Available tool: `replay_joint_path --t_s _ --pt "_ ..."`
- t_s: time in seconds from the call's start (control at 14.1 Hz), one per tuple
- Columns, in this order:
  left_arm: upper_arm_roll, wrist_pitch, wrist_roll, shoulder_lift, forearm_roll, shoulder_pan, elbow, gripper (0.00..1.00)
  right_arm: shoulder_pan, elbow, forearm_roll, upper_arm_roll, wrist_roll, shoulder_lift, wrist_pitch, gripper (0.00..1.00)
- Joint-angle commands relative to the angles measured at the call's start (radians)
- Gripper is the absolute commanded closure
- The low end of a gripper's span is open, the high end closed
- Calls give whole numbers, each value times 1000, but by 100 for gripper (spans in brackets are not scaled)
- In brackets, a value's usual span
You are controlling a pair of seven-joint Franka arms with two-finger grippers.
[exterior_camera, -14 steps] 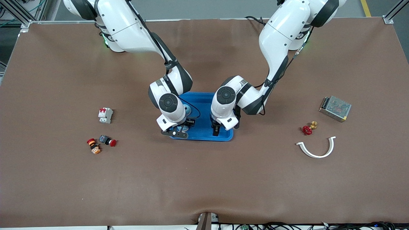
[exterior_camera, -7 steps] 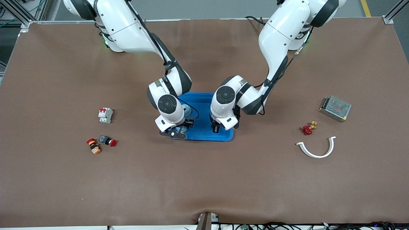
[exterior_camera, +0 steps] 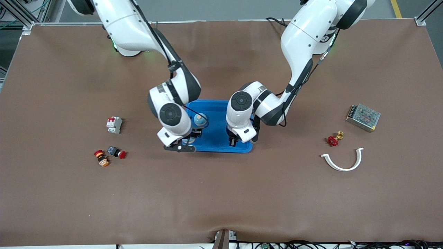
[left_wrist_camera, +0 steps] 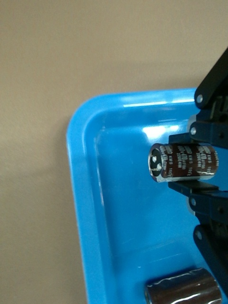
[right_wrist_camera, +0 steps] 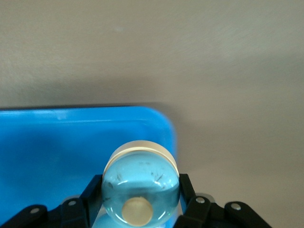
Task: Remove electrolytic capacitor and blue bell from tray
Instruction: 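Carry the bell toward the breaker while the left gripper lifts the capacitor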
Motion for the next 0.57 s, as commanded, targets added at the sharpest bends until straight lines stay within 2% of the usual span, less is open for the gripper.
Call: replay_joint_path --t_s 0.0,0.21,0.36,0.5 --pt "5 -58 59 -15 22 -6 32 100 -121 -32 -14 11 -211 -124 -126 56" --pt "5 -61 136 -25 24 -8 34 100 -215 -38 -98 5 -397 -199 -243 57" --pt "3 -65 215 -36 25 -4 31 100 -247 -79 -213 5 -446 -253 -257 60" --pt "0 -98 324 -36 25 5 29 100 -322 -115 -231 5 -579 -297 -257 60"
